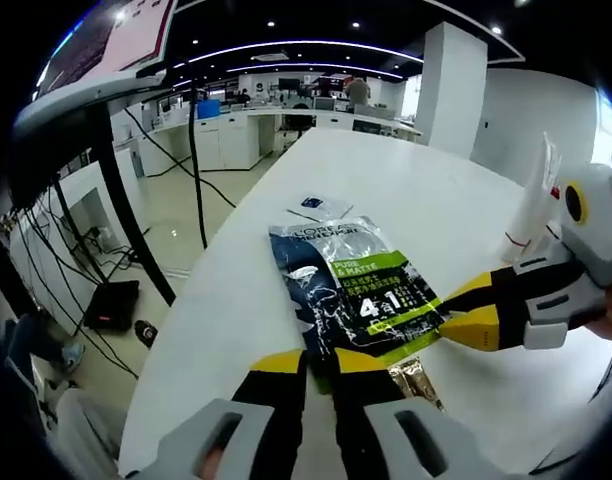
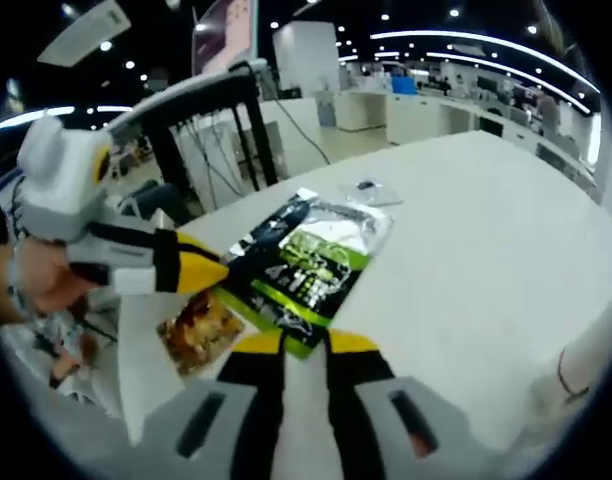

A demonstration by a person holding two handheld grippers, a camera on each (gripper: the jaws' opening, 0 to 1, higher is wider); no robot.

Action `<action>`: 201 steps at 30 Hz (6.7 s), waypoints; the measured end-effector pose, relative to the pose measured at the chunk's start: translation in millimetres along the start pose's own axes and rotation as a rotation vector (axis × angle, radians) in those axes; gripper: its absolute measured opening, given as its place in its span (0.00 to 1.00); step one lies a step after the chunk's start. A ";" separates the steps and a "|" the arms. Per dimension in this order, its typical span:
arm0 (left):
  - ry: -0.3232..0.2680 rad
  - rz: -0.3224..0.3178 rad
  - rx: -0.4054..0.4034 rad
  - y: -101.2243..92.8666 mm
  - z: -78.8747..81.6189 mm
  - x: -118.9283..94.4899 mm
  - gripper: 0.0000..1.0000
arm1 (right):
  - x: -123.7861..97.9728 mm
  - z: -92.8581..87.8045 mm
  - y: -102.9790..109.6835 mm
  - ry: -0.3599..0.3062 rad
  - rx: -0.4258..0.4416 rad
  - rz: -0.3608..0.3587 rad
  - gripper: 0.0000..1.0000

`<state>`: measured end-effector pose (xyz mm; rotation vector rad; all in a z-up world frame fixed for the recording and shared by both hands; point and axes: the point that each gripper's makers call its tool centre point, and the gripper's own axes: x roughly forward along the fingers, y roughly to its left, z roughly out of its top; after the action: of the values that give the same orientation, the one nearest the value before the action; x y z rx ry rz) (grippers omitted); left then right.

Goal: Arrange the skincare products in the storage area until every visible bottle or jar stands upright without overlapping.

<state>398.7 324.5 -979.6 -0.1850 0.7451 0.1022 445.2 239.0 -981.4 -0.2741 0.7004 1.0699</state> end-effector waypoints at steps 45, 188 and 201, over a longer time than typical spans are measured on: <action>-0.063 -0.009 0.279 -2.3 4.4 7.8 0.00 | -8.8 22.9 10.1 -0.097 0.132 0.048 0.01; 0.064 -0.262 0.351 -153.7 -6.9 15.0 0.03 | -105.1 -61.2 -66.6 -0.077 0.074 -0.202 0.01; -0.006 -0.181 0.472 -141.6 -9.5 22.9 0.01 | -102.9 -74.1 -73.1 -0.070 0.069 -0.232 0.00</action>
<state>431.5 184.6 -983.5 0.1982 0.7235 -0.2443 450.0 92.7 -980.0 -0.2511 0.6254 0.8289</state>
